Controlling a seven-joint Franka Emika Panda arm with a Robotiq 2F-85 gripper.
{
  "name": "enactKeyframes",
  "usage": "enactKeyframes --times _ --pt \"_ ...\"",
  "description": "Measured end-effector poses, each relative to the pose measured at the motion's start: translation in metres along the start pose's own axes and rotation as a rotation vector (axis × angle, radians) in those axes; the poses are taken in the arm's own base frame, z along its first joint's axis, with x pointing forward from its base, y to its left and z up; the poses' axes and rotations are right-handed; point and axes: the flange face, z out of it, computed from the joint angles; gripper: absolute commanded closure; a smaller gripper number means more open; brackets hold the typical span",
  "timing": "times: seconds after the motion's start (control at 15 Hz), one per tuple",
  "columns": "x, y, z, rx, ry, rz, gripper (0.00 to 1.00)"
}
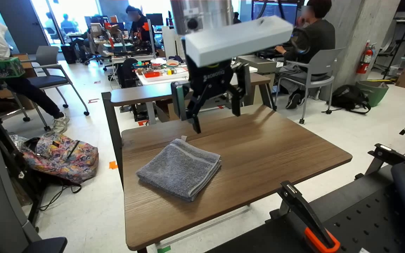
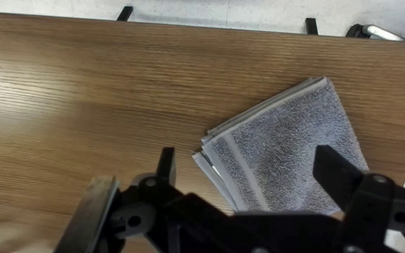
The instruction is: Move the gray towel to the right
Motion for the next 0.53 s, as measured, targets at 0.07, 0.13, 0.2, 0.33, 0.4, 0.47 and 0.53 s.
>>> enactKeyframes --times 0.07,0.13,0.2,0.33,0.4,0.47,0.53 --pt "0.011 -0.008 0.012 0.006 -0.007 -0.012 0.00" --pt "0.022 -0.016 0.024 0.015 -0.015 -0.022 0.00" --pt "0.032 -0.023 0.036 0.026 -0.024 -0.030 0.00" --pt "0.050 -0.038 0.058 0.050 -0.043 -0.046 0.00" --pt "0.057 -0.044 0.068 0.060 -0.055 -0.056 0.00" --pt "0.064 -0.050 0.078 0.067 -0.070 -0.067 0.00" --pt "0.070 -0.055 0.087 0.070 -0.085 -0.077 0.00"
